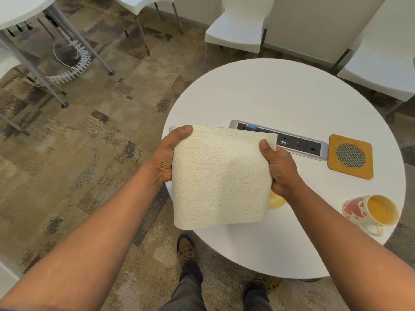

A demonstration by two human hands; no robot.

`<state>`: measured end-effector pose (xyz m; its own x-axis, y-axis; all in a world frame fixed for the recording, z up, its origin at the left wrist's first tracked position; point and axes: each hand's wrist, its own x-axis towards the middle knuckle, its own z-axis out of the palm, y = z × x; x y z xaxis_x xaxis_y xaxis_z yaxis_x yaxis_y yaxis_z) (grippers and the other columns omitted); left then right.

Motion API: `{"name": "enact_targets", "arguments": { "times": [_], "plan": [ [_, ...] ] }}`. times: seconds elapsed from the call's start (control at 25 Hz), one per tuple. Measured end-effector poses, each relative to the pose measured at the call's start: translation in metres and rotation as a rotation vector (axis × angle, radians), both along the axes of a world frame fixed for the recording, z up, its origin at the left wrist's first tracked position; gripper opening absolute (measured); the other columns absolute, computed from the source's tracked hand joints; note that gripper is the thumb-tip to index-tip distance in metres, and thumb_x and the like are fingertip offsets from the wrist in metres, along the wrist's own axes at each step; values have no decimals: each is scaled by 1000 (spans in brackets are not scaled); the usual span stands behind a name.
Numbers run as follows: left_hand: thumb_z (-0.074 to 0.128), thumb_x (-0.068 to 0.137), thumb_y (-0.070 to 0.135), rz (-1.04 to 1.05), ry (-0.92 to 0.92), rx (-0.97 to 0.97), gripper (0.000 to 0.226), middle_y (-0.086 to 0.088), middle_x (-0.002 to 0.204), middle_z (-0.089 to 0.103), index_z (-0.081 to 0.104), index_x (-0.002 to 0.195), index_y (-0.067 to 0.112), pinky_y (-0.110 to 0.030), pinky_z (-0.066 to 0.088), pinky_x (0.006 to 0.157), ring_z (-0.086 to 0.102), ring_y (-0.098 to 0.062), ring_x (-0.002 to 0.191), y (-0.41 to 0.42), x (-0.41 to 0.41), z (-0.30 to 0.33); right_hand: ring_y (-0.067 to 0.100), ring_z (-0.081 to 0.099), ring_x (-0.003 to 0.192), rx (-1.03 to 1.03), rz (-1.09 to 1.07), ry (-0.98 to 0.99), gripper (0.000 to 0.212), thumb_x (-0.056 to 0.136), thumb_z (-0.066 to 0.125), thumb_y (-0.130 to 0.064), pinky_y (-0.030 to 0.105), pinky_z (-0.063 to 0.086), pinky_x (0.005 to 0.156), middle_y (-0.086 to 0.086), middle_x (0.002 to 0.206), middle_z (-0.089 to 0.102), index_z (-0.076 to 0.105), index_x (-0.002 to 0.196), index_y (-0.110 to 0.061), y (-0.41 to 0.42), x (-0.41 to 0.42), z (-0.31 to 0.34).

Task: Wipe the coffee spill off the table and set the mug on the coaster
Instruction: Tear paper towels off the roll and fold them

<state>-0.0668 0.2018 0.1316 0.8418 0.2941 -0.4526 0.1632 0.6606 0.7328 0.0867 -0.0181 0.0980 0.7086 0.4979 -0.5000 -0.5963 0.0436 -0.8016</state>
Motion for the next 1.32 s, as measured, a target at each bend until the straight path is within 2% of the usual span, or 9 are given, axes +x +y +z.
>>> {"name": "enact_targets", "arguments": {
  "times": [0.12, 0.32, 0.64, 0.72, 0.88, 1.08, 1.2, 1.28, 1.32],
  "plan": [
    [72, 76, 32, 32, 1, -2, 41, -13, 97, 74, 73, 107, 5, -40, 61, 79, 72, -27, 86, -3, 0, 0, 29, 72, 99, 3, -36, -20, 19, 96, 63, -22, 49, 58, 90, 13, 107, 76, 72, 108, -9, 1, -1, -2],
    [75, 73, 35, 82, 2, 16, 50, -15, 107, 72, 70, 113, 6, -45, 56, 91, 69, -30, 96, -6, 2, -5, 30, 72, 100, 9, -65, -44, 20, 97, 63, -19, 49, 57, 91, 14, 109, 76, 71, 110, -7, 2, -1, -4],
    [71, 79, 36, 141, -38, 3, 56, -17, 113, 70, 64, 125, 4, -50, 53, 97, 68, -32, 102, -11, 1, -9, 28, 73, 96, 13, -81, -92, 23, 97, 64, -19, 44, 60, 84, 13, 106, 77, 70, 113, -4, 6, 0, -2],
    [67, 85, 36, 184, -60, 8, 44, -16, 110, 70, 68, 118, 6, -49, 55, 93, 68, -31, 99, -10, 0, -7, 25, 74, 90, 15, -102, -99, 21, 97, 63, -19, 42, 61, 80, 10, 100, 78, 70, 110, -5, 5, 1, -1],
    [72, 77, 43, 262, 11, 43, 33, -8, 91, 67, 75, 95, 15, -40, 54, 80, 64, -24, 81, 8, -4, -5, 20, 74, 85, 3, -137, -99, 16, 98, 61, -19, 37, 60, 74, 4, 93, 79, 70, 105, -8, -4, 3, -4],
    [66, 83, 44, 263, 47, 61, 35, -6, 88, 71, 73, 100, 15, -37, 56, 77, 67, -21, 76, 9, -3, 0, 31, 69, 110, 40, -37, -50, 30, 96, 64, -27, 48, 57, 91, 12, 119, 73, 67, 119, -8, -7, 3, -5],
    [70, 81, 46, 278, 57, 76, 38, -6, 90, 70, 72, 103, 15, -37, 57, 76, 66, -22, 79, 12, -3, 2, 31, 67, 114, 90, 74, -8, 45, 92, 65, -28, 47, 55, 92, 14, 127, 69, 60, 131, -5, -14, 7, -7],
    [64, 90, 44, 292, 49, 94, 29, -4, 87, 73, 79, 91, 19, -36, 57, 75, 68, -20, 77, 13, -3, 5, 32, 66, 113, 97, 160, 39, 49, 91, 66, -21, 45, 56, 90, 15, 128, 67, 56, 135, -4, -22, 7, -10],
    [59, 96, 42, 296, 41, 101, 34, -2, 84, 74, 81, 82, 22, -34, 57, 74, 70, -17, 74, 13, -3, 6, 32, 65, 113, 103, 210, 70, 49, 90, 67, -15, 45, 56, 90, 17, 128, 66, 55, 136, -2, -26, 8, -13]
  ]
}}
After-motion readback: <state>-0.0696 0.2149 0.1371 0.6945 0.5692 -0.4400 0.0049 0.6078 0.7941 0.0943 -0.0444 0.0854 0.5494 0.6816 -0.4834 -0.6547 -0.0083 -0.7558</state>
